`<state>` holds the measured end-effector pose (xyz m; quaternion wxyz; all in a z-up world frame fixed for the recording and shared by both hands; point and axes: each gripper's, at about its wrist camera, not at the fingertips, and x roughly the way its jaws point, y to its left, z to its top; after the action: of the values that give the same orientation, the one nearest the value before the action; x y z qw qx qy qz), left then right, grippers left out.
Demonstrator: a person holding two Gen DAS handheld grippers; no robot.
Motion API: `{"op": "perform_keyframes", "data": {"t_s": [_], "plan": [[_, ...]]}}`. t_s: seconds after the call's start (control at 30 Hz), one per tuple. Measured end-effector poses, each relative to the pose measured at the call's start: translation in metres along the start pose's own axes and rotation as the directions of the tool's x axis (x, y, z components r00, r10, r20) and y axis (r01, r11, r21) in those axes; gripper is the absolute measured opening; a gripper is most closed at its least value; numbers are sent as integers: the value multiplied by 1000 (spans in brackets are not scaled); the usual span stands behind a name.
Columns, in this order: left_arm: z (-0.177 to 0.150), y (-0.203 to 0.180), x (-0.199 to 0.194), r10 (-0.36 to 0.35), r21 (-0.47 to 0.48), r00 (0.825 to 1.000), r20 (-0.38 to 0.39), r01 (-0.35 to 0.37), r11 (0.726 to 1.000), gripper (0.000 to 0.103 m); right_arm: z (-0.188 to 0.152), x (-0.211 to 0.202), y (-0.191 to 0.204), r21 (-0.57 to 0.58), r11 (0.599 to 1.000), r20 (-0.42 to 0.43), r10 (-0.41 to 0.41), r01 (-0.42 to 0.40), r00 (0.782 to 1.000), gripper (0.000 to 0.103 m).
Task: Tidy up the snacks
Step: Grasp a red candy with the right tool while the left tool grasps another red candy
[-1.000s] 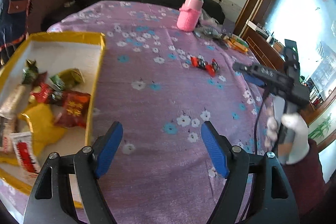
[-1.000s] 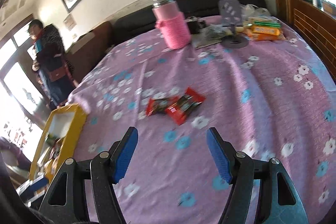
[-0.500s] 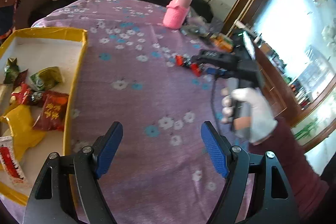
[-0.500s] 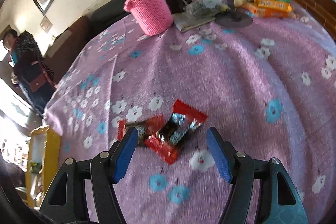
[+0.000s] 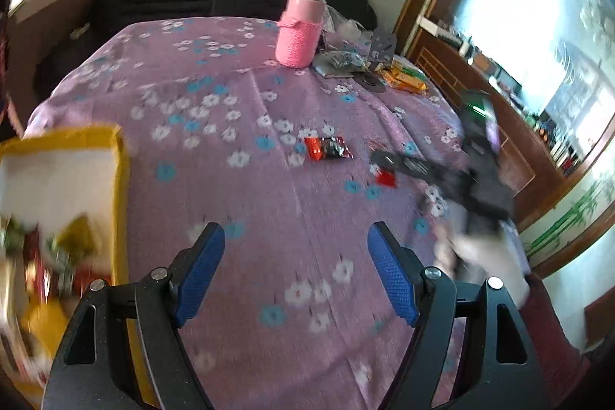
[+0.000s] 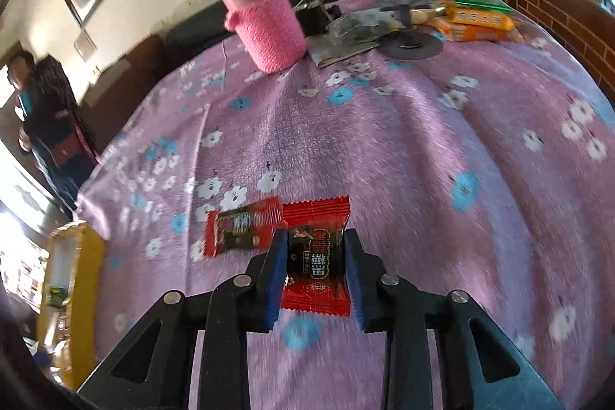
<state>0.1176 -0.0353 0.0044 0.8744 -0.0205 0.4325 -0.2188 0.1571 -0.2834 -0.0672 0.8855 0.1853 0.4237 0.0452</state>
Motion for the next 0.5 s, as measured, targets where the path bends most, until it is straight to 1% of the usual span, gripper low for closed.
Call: {"op": "perform_keyframes", "data": {"t_s": [0.07, 0.17, 0.23, 0.27, 0.33, 0.4, 0.43, 0.5], "plan": [[18, 2, 25, -35, 5, 998, -45, 35, 999, 77, -8, -9, -5, 1, 1000, 7, 19, -19, 1000, 30], [42, 2, 61, -52, 23, 994, -92, 54, 998, 77, -15, -15, -15, 13, 999, 13, 43, -43, 999, 30], [57, -4, 85, -8, 84, 996, -92, 16, 996, 77, -14, -10, -26, 62, 995, -10, 79, -78, 997, 30], [60, -8, 92, 13, 114, 996, -93, -2, 994, 77, -13, -8, -32, 94, 990, -26, 110, -107, 994, 30], [66, -22, 116, 81, 227, 992, -92, -58, 972, 77, -11, -5, -39, 122, 983, -34, 143, -138, 989, 30], [68, -32, 132, 147, 320, 986, -79, -114, 940, 77, -9, -5, -43, 133, 980, -38, 156, -150, 987, 30], [68, -39, 140, 161, 368, 984, -77, -122, 922, 77, -8, -4, -43, 136, 979, -40, 160, -153, 986, 30], [69, -45, 151, 158, 421, 985, -71, -114, 900, 77, -7, -3, -43, 138, 978, -47, 164, -156, 985, 30]]}}
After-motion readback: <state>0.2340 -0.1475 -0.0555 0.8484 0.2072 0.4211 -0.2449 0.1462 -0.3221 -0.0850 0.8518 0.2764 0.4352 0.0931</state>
